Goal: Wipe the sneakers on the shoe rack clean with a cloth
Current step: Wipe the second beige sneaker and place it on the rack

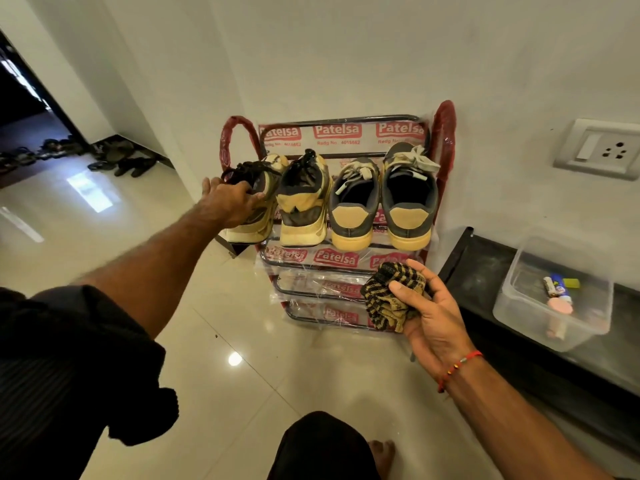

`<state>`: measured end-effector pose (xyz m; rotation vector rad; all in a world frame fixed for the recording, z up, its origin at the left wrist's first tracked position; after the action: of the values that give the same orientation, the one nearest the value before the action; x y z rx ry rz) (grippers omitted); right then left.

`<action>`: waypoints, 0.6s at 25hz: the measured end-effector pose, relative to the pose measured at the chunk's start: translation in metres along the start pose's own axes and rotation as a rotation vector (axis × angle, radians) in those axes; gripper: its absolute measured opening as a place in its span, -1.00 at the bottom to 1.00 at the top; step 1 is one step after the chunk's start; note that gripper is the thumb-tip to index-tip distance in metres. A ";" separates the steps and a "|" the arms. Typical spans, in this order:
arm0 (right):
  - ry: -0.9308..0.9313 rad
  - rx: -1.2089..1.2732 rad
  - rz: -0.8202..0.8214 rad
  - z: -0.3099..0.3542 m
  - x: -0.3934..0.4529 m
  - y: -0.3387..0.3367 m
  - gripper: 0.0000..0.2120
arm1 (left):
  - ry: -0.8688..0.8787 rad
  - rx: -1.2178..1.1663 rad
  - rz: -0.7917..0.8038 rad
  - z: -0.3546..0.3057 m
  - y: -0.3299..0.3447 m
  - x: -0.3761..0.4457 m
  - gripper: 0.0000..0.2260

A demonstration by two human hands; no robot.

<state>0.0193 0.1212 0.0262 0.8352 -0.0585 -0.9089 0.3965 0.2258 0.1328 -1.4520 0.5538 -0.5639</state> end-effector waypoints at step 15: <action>-0.025 0.020 0.126 0.020 -0.037 0.006 -0.44 | 0.084 -0.322 -0.448 -0.011 -0.139 -0.148 -0.62</action>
<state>-0.0073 0.1378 0.0547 0.8295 -0.1404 -0.8012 0.2749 0.3096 0.2724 -1.8834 0.3950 -0.9229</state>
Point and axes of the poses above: each hand's wrist, its own x-axis towards the middle knuckle, its own y-axis out of the palm, z = x × y, the point moved 6 cm from there along x, towards the middle knuckle, and after that the axes turned 1 degree about x, right-handed, at the moved point
